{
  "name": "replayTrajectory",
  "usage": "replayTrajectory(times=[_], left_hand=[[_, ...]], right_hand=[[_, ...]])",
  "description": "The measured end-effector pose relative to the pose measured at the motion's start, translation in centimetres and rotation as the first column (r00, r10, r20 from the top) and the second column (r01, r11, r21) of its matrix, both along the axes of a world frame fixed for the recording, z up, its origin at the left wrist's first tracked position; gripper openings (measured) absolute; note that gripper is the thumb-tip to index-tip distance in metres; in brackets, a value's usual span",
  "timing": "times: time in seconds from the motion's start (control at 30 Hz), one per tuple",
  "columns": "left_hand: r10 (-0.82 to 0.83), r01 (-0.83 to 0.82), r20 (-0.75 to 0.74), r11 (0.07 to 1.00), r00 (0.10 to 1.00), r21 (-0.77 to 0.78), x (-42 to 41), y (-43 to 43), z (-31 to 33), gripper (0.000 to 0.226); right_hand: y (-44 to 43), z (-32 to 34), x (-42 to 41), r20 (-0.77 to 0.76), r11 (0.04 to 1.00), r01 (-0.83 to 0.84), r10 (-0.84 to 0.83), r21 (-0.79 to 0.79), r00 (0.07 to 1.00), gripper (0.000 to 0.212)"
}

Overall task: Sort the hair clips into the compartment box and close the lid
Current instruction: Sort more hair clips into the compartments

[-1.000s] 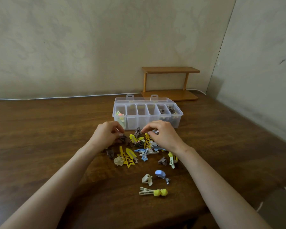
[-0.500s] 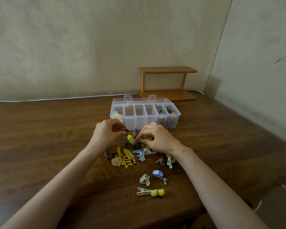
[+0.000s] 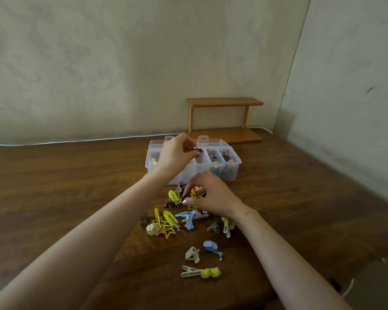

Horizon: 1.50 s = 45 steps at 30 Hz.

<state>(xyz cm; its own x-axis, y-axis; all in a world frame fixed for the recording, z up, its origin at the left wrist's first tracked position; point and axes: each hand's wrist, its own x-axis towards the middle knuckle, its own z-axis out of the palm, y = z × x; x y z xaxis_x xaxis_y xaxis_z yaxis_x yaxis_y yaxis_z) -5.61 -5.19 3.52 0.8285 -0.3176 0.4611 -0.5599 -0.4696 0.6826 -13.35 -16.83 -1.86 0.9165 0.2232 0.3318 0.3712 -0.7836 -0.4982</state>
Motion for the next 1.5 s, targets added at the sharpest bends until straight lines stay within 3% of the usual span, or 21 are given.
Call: replayTrajectory(times=[0.23,0.4,0.6,0.77,0.87,1.07,1.27,1.4,1.5], left_hand=[[0.033,-0.032,-0.074,0.999,0.997,0.010,1.9,-0.5,-1.2,0.023],[0.020,-0.020,-0.030,1.000,0.999,0.010,0.7,2.6,-1.6,0.017],[0.075,-0.077,0.080,0.997,0.994,0.021,-0.9,5.5,-3.0,0.013],[0.120,-0.147,0.268,0.986,0.956,0.082,-1.9,5.9,-4.0,0.012],[0.106,-0.140,0.256,0.983,0.961,0.117,-2.8,5.4,-4.7,0.009],[0.014,-0.049,0.103,0.936,0.995,0.350,-3.0,4.8,-5.4,0.016],[-0.009,-0.027,0.083,0.905,0.996,0.424,-3.1,5.2,-5.8,0.016],[-0.014,-0.015,0.062,0.897,0.998,0.443,-2.9,5.3,-6.0,0.017],[-0.016,-0.013,0.064,0.901,0.998,0.434,-2.7,5.4,-6.2,0.016]], right_hand=[[-0.4,0.2,-0.2,-0.004,0.985,0.055,-0.055,0.163,0.998,0.010],[-0.8,0.5,0.0,-0.035,0.891,0.110,-0.105,0.440,0.994,0.016],[-1.4,0.4,0.2,-0.005,0.862,0.156,-0.175,0.483,0.985,0.023],[-1.6,0.6,0.2,0.050,0.866,0.178,-0.228,0.468,0.972,0.020],[-1.7,0.5,0.2,0.065,0.867,0.198,-0.255,0.457,0.965,0.017],[-2.0,0.5,0.5,0.110,0.821,0.285,-0.385,0.495,0.916,0.013],[-1.9,2.5,1.7,0.287,0.869,0.402,-0.479,0.287,0.830,0.013],[-2.0,3.3,3.1,0.301,0.878,0.471,-0.472,0.082,0.829,0.021],[-2.4,3.0,3.2,0.327,0.889,0.450,-0.450,0.081,0.831,0.019]])
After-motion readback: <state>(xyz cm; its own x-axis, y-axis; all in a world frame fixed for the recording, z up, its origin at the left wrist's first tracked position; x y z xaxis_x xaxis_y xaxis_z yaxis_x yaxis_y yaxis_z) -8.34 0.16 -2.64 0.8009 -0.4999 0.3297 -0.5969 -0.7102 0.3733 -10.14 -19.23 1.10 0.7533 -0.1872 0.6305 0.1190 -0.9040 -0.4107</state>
